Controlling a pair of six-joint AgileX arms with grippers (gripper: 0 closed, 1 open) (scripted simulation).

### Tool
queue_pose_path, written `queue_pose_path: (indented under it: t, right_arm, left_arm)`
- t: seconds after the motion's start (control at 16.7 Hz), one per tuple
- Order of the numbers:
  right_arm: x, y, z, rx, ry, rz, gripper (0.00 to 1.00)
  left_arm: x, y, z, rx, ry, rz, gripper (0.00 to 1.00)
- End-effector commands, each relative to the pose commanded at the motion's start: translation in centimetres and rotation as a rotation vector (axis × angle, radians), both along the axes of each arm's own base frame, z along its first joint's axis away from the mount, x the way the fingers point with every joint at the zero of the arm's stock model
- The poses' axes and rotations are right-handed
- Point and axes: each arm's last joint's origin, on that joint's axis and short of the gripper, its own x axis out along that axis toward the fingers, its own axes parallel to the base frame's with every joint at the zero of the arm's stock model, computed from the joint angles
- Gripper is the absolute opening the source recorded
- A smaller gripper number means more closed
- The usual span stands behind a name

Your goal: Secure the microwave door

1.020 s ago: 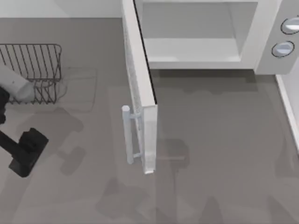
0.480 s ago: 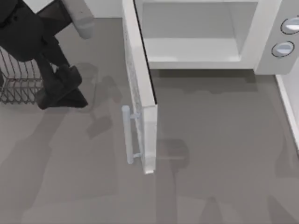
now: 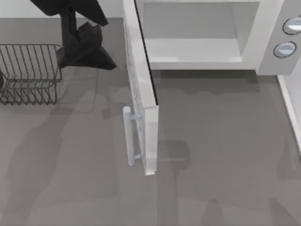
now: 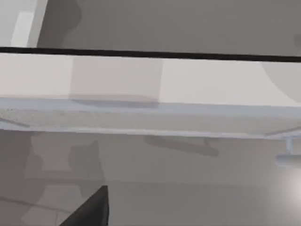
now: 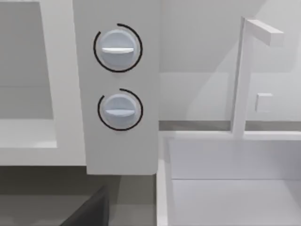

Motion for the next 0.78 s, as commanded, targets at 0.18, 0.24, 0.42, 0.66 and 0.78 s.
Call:
queue_pose_path:
  t: [0.18,0.24,0.42,0.66,0.78]
  right_arm:
    - [0.0,0.0,0.0,0.000,0.000,0.000,1.00]
    - [0.0,0.0,0.0,0.000,0.000,0.000,1.00]
    - [0.0,0.0,0.0,0.000,0.000,0.000,1.00]
    - [0.0,0.0,0.0,0.000,0.000,0.000,1.00]
    - [0.0,0.0,0.0,0.000,0.000,0.000,1.00]
  left_arm:
    - [0.0,0.0,0.1,-0.002,-0.002,-0.003,1.00]
    - [0.0,0.0,0.1,-0.002,-0.002,-0.003,1.00]
    - [0.0,-0.1,-0.2,-0.002,-0.004,0.000,1.00]
    - [0.5,-1.6,-2.5,-0.001,-0.001,-0.004,1.00]
    - [0.7,-2.6,-4.1,-0.004,-0.007,-0.003,1.00]
